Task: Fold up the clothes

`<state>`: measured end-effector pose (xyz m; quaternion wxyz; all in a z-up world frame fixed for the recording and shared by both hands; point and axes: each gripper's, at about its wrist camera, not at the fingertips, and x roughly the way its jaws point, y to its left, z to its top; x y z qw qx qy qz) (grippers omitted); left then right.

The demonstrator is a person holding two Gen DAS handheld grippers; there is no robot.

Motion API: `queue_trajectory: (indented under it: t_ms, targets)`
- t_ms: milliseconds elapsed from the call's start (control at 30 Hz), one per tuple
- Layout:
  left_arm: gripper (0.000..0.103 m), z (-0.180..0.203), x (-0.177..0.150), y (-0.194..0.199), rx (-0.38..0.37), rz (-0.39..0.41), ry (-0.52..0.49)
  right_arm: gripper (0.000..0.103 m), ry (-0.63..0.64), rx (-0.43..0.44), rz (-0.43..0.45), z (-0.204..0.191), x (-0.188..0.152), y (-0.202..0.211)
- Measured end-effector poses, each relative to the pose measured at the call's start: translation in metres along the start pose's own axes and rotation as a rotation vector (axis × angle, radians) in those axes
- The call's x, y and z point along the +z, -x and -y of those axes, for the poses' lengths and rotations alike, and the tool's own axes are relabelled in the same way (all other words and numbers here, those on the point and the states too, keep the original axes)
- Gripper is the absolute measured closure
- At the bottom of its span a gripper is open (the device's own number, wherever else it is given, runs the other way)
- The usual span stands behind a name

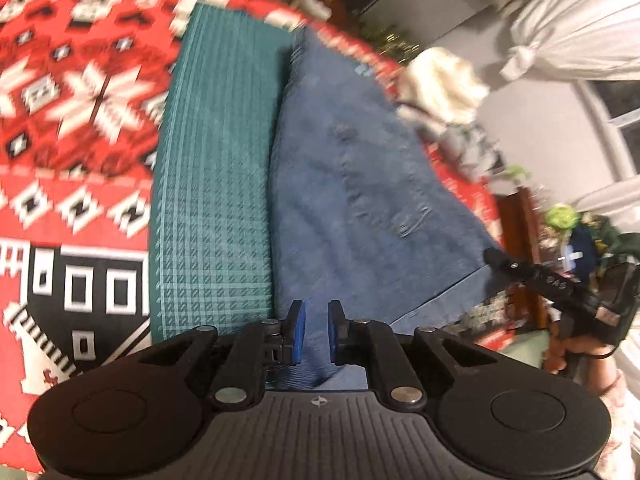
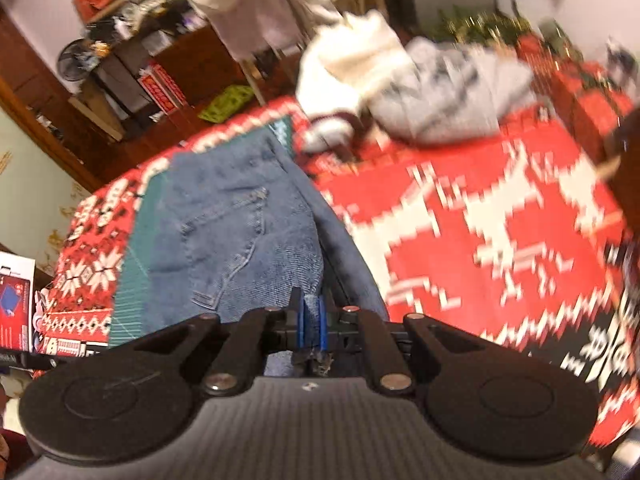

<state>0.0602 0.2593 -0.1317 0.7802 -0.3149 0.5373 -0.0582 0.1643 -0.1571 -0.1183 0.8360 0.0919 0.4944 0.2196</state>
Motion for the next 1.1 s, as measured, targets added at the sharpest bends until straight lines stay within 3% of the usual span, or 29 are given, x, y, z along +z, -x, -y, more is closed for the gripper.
queue_trajectory:
  t_ms: [333,500,567,700,767,800,867,1100]
  targets:
    - [0.071,-0.015,-0.013,-0.032,-0.016,-0.048,0.057,0.094,-0.058,-0.038,-0.088,0.033,-0.017,-0.051]
    - [0.065,-0.011,-0.018,-0.042,-0.017,-0.060,0.046,0.076,-0.053,-0.028,-0.087,0.036,-0.016,-0.052]
    - [0.065,-0.010,-0.019,-0.047,-0.014,-0.064,0.045,0.073,-0.032,-0.042,-0.096,0.034,-0.014,-0.052]
    - [0.070,-0.009,-0.022,-0.055,-0.015,-0.062,0.054,0.067,-0.001,-0.051,-0.124,0.031,-0.011,-0.057]
    - [0.082,-0.008,-0.023,-0.057,-0.007,-0.056,0.050,0.068,0.013,-0.048,-0.142,0.029,-0.010,-0.059]
    - [0.089,-0.008,-0.023,-0.059,-0.002,-0.054,0.047,0.074,0.018,-0.046,-0.151,0.029,-0.009,-0.060]
    - [0.093,-0.008,-0.021,-0.058,0.000,-0.053,0.062,0.089,0.017,-0.038,-0.169,0.028,-0.007,-0.059]
    - [0.094,-0.013,-0.005,-0.037,0.040,-0.054,0.072,0.093,-0.007,0.031,-0.230,0.017,-0.005,-0.054]
